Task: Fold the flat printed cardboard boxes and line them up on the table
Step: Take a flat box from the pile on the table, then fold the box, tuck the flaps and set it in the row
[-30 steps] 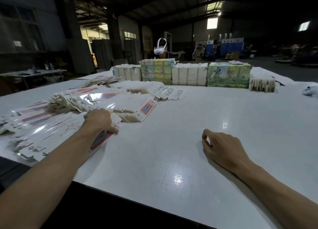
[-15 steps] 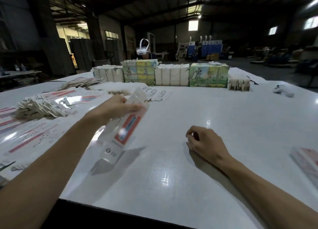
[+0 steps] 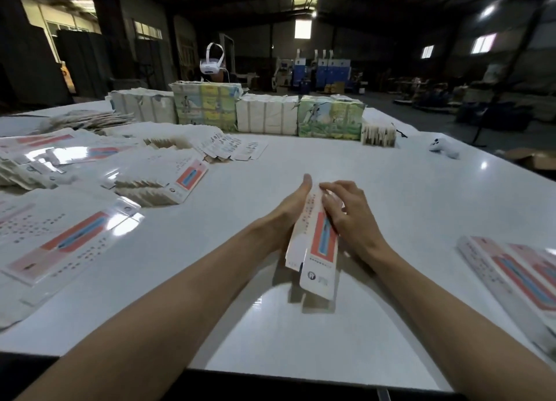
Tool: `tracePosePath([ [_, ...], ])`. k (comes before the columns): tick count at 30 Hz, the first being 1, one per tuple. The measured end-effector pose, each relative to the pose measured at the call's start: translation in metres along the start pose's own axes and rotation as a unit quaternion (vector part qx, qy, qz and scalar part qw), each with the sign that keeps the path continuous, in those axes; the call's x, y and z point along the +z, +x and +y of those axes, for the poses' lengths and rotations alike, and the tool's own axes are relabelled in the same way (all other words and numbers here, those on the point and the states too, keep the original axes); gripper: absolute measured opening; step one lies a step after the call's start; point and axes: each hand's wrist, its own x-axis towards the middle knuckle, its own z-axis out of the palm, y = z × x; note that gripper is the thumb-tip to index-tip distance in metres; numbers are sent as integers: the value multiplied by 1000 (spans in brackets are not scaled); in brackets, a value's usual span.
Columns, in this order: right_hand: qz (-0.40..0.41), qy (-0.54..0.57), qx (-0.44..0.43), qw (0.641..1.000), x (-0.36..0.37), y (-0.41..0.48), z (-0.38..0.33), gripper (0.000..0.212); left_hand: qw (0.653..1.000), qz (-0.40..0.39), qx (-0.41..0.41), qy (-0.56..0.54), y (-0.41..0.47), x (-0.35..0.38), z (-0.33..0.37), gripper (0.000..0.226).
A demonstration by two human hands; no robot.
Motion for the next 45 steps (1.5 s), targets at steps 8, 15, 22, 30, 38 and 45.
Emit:
tracePosePath([
  [8, -30, 36, -22, 999, 7, 0, -13, 32, 995, 10, 29, -98, -12, -14, -15, 76],
  [15, -53, 20, -45, 997, -3, 9, -13, 33, 996, 13, 36, -77, -15, -13, -13, 74],
  [22, 2, -18, -58, 998, 2, -1, -11, 26, 998, 42, 46, -2, -11, -17, -17, 70],
  [30, -11, 92, 28, 995, -16, 13, -18, 32, 995, 8, 85, 55, -6, -12, -13, 65],
  [38, -53, 214, 49, 974, -31, 14, -24, 32, 983, -170, 65, -18, -14, -18, -2, 76],
  [45, -37, 344, 98, 933, -30, 17, -25, 41, 979, -141, -59, -138, -11, 7, 0, 71],
])
